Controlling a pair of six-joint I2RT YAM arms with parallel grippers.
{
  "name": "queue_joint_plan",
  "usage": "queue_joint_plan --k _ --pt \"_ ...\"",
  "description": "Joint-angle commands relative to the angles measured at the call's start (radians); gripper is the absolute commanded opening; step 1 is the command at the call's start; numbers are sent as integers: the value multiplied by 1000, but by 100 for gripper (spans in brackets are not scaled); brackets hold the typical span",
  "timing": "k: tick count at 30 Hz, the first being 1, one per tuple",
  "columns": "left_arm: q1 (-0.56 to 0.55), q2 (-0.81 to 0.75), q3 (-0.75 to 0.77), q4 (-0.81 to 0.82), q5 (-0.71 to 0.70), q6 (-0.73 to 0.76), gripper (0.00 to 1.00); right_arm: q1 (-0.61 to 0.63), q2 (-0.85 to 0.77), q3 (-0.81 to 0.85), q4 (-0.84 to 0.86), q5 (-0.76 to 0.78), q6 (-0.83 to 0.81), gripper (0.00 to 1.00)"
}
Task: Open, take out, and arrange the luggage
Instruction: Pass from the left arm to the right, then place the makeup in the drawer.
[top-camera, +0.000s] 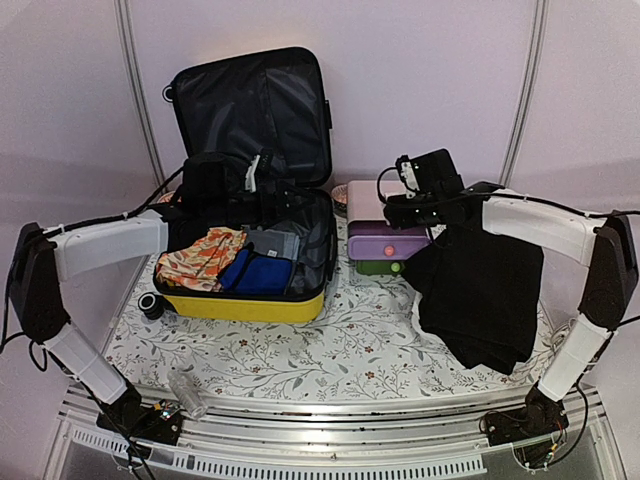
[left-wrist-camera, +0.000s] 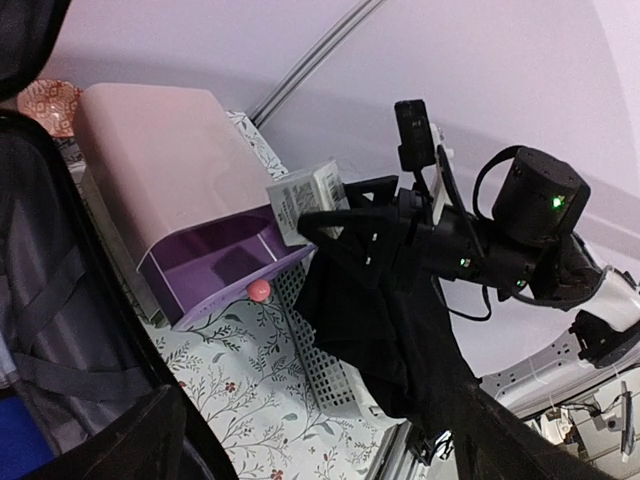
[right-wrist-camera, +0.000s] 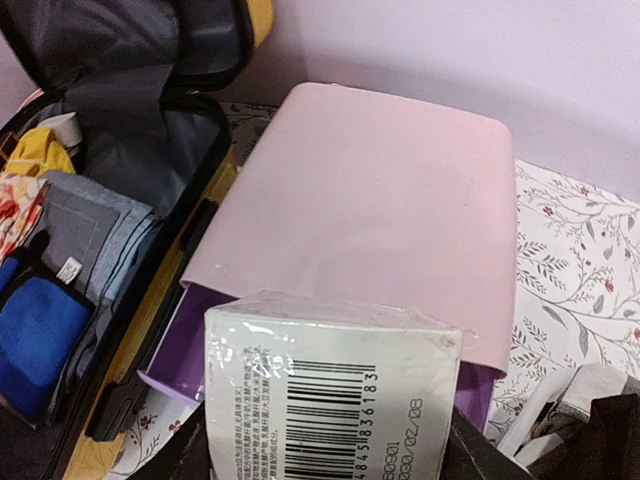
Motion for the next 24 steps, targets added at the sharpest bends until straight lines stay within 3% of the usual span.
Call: queue_joint_plan --k 1,9,18,24 --pt "-12 3 -27 41 -19 23 94 9 26 5 39 76 178 33" --pt "-13 -19 -45 24 -34 40 94 9 108 53 -53 34 234 31" --pt "-13 -12 -52 37 -26 37 94 9 97 17 -86 22 262 29" --pt "-13 -8 -49 40 -17 36 94 9 172 169 -178 -28 230 33"
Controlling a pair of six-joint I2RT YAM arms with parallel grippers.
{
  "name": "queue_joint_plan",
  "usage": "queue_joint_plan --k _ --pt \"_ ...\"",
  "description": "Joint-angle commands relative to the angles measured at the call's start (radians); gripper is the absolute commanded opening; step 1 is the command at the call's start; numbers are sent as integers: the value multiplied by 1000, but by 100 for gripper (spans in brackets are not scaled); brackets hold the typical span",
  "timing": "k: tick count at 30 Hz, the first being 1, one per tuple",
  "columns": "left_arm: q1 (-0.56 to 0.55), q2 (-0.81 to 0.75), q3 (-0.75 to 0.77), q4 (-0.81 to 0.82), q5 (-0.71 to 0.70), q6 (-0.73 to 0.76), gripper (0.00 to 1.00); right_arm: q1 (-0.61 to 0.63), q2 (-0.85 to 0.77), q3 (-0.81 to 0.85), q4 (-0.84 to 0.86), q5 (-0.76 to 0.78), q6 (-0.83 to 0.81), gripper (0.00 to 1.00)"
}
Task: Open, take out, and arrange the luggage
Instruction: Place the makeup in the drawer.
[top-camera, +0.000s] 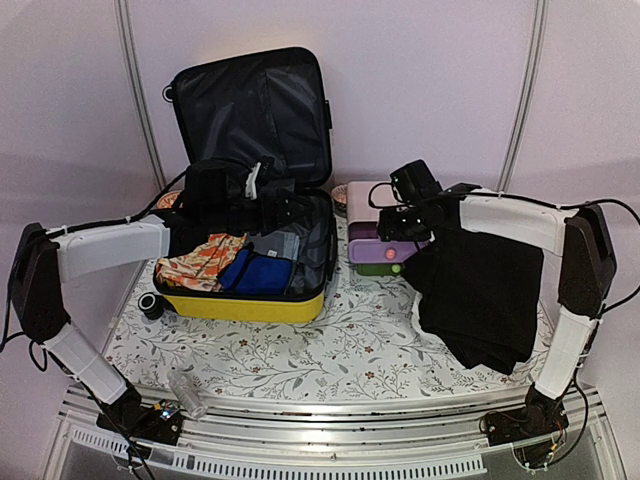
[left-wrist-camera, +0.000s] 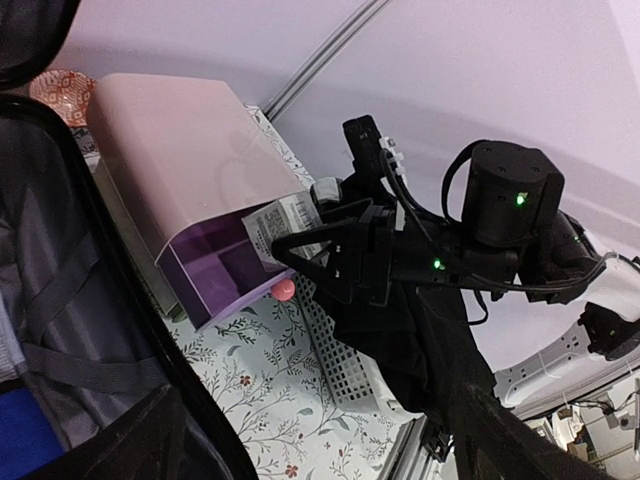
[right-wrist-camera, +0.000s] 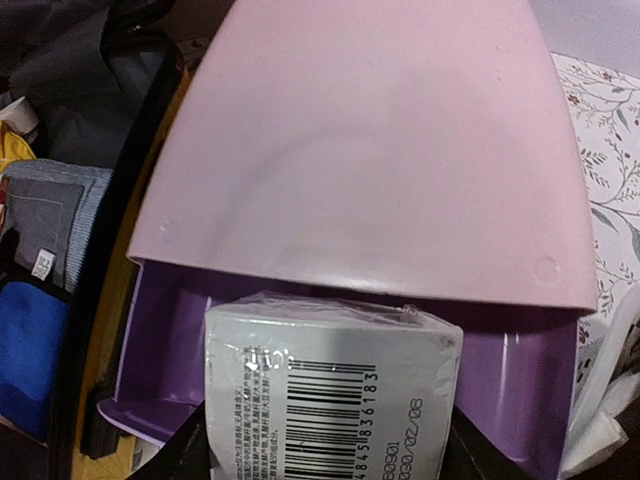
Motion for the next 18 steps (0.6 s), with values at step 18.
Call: queue_joint_plan --k 18 --pt "-9 -32 -22 11 -1 29 94 4 206 339 -200 -181 -23 52"
